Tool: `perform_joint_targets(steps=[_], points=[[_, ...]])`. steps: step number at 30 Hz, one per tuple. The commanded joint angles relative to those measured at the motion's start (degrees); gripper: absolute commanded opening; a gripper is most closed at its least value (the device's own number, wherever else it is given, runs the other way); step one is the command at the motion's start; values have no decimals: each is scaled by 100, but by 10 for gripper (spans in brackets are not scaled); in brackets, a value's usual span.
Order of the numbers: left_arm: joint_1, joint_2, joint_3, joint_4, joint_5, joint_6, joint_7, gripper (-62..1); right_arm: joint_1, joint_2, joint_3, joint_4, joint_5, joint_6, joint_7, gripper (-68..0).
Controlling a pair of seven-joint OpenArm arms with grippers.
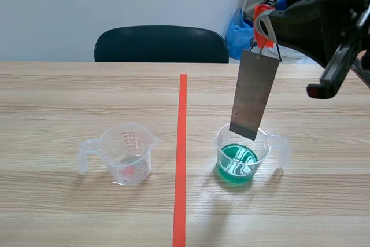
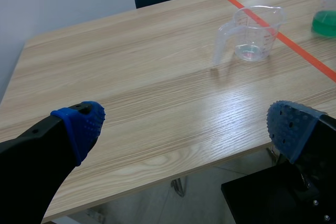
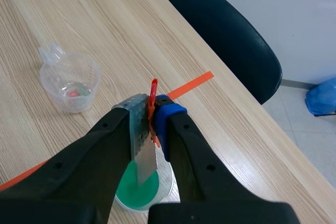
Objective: Do the redox reaction experiment
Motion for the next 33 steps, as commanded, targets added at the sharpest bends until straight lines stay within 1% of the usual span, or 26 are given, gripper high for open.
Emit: perform_joint_targets(steps=[1, 11, 15, 28, 33], points=[[7, 13, -48, 46, -35, 9, -87, 14, 68, 33, 76, 90, 20, -37, 44, -669], [7, 13, -48, 46, -35, 9, -90, 14, 68, 31, 76, 83, 17, -37, 44, -669], [7, 11, -48, 46, -35, 9, -87, 14, 68, 31, 74, -26, 17, -37, 90, -669], [7, 13, -48, 46, -35, 9, -87, 14, 68, 28, -175, -774, -35, 7, 680, -669], [7, 13, -48, 46, -35, 9, -87, 14, 68, 11, -374, -1106, -341, 7, 1062, -669]])
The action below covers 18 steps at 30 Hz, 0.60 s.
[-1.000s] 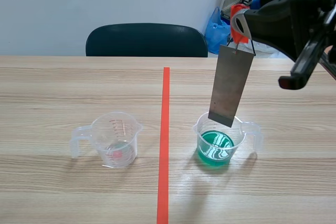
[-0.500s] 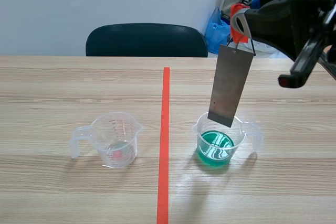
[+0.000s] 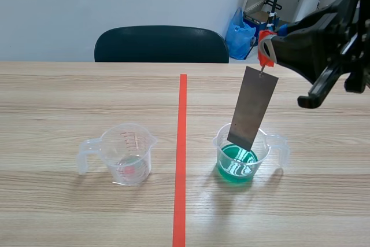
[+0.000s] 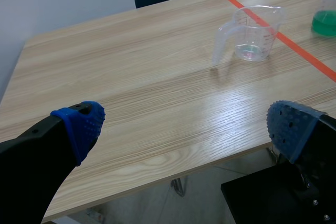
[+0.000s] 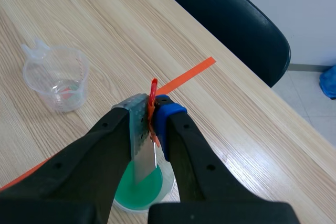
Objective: Do the redox reaction experiment
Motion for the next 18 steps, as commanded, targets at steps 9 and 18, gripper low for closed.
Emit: perform_joint_targets(steps=[9, 18], points=[[7, 13, -48, 46, -35, 9, -83, 14, 68, 13, -452, -636, -492, 24, 905, -669], [7, 13, -48, 46, -35, 9, -85, 14, 68, -33, -817, -1287, -1097, 24, 1718, -669]])
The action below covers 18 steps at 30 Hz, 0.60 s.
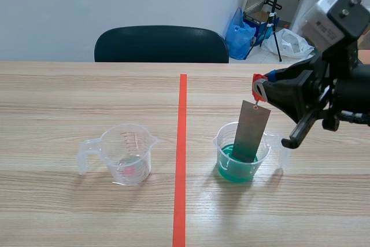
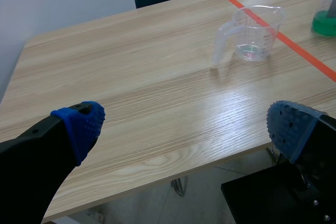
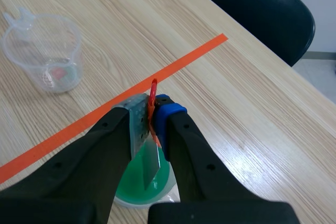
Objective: Do the redox reaction experiment
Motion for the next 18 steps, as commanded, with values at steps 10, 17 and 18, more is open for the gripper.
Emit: perform_joint_targets(steps=[10, 17, 18], points=[[7, 13, -48, 46, -37, 11, -85, 14, 68, -380, -114, -317, -728, 2, 407, -669], [7, 13, -48, 46, -37, 11, -85, 14, 68, -380, -162, -341, -767, 4, 455, -669], [7, 13, -48, 46, -37, 11, -85, 14, 68, -380, -162, -341, -767, 4, 455, -669]])
